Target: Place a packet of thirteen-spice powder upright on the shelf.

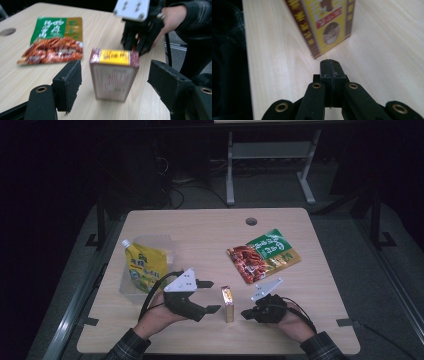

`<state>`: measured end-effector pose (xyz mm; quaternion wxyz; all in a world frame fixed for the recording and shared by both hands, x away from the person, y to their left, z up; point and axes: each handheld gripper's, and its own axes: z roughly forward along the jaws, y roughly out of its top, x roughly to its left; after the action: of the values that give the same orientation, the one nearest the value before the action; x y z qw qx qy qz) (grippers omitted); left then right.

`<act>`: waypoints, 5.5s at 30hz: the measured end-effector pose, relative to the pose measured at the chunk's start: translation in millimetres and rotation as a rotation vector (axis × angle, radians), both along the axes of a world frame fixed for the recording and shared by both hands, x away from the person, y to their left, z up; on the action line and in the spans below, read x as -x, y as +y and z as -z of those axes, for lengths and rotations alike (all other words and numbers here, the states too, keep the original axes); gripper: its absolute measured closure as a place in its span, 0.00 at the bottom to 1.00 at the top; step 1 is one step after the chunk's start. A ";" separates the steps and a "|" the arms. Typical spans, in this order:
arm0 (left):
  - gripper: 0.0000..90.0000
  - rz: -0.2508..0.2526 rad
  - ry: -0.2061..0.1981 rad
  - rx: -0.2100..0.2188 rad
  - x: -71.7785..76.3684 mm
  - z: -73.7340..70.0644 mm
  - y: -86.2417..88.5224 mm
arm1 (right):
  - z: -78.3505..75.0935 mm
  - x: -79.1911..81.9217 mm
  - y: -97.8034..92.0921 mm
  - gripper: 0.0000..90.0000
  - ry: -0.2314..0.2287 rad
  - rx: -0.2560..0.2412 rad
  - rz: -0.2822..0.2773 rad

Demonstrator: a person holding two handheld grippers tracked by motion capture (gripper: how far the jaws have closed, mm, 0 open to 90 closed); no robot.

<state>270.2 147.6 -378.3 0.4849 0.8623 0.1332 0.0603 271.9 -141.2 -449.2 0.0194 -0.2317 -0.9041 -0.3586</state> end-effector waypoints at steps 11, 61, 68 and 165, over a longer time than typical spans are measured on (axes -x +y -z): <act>0.30 -0.069 0.120 -0.080 16.7 43.5 33.4 | 0.4 14.6 15.2 1.00 0.007 -0.002 -0.049; 0.25 -0.101 0.187 -0.152 12.2 70.0 34.6 | -12.8 -8.8 -0.3 0.54 -0.057 -0.042 0.131; 0.23 -0.105 0.201 -0.155 11.2 70.6 33.5 | -22.4 -15.3 15.7 0.48 -0.091 -0.090 0.105; 0.15 -0.119 0.185 -0.145 34.4 65.7 50.7 | -91.9 -147.2 192.3 0.74 -0.275 -0.088 -0.251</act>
<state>235.9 198.3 -444.0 0.4027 0.8874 0.2235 0.0189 419.0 51.1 -357.3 -0.0496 -0.0646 -0.9034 -0.4210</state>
